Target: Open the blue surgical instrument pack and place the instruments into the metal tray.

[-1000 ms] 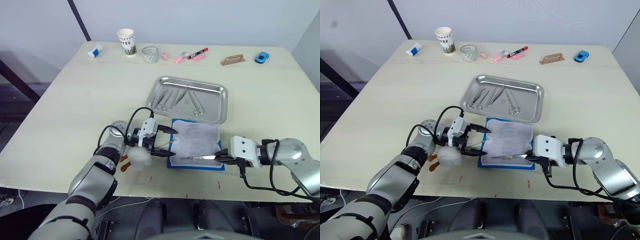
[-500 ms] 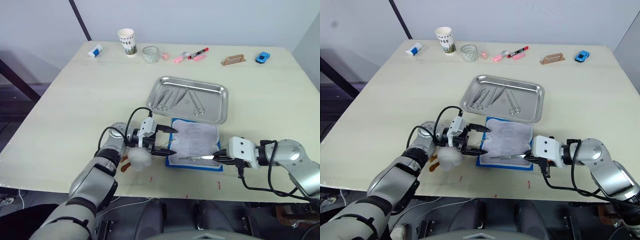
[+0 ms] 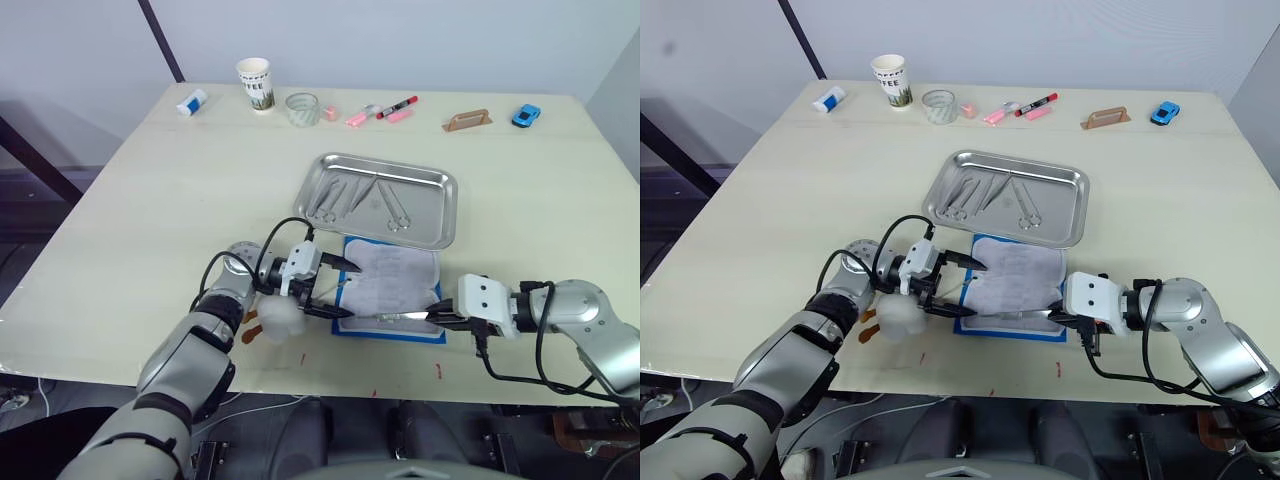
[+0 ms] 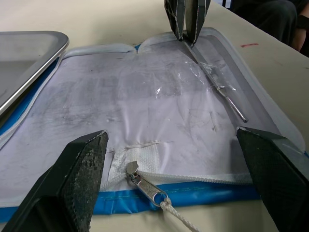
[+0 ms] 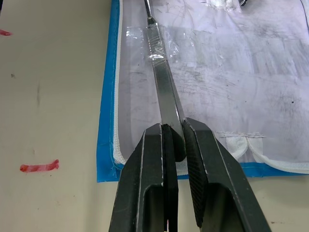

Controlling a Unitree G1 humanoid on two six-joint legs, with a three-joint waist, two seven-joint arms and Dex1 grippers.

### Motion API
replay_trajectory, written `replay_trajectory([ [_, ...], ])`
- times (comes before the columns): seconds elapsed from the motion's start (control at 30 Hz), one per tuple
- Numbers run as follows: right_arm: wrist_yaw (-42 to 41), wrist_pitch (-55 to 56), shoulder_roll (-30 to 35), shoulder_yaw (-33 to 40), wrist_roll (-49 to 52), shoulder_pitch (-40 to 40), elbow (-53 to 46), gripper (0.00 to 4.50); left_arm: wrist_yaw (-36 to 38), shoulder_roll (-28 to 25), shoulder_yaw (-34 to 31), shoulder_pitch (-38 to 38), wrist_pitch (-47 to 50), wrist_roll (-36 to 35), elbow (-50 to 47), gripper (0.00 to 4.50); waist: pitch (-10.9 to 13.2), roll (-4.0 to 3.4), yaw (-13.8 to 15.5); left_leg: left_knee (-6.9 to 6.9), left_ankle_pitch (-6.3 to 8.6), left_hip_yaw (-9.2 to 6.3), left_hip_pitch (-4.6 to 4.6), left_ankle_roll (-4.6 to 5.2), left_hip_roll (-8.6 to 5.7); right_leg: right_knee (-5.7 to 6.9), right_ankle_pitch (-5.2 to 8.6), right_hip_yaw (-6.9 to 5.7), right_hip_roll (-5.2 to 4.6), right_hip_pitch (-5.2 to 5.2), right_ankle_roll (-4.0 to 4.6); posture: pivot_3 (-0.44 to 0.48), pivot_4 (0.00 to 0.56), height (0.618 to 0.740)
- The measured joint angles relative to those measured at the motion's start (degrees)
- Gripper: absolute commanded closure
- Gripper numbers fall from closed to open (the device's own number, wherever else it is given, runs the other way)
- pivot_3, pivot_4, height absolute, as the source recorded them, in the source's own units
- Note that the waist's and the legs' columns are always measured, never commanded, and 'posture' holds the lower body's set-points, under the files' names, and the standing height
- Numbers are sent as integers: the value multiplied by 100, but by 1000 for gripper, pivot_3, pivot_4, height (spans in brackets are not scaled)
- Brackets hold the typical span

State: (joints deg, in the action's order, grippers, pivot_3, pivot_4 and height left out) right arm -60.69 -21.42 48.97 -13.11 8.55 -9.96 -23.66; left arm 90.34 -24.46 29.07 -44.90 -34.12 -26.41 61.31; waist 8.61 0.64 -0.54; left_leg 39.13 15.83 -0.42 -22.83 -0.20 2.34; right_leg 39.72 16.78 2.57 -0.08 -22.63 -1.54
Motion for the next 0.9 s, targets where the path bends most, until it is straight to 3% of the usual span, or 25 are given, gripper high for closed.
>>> replay_trajectory([
  [0.9,-85,-36,231,20,-148,-66,-121,4444,-3,53,-23,0,47,102,0,0,-19,-22,13,1,0,0,2,0,-6,-1,2,2,-5,5,-4,0,150,725],
])
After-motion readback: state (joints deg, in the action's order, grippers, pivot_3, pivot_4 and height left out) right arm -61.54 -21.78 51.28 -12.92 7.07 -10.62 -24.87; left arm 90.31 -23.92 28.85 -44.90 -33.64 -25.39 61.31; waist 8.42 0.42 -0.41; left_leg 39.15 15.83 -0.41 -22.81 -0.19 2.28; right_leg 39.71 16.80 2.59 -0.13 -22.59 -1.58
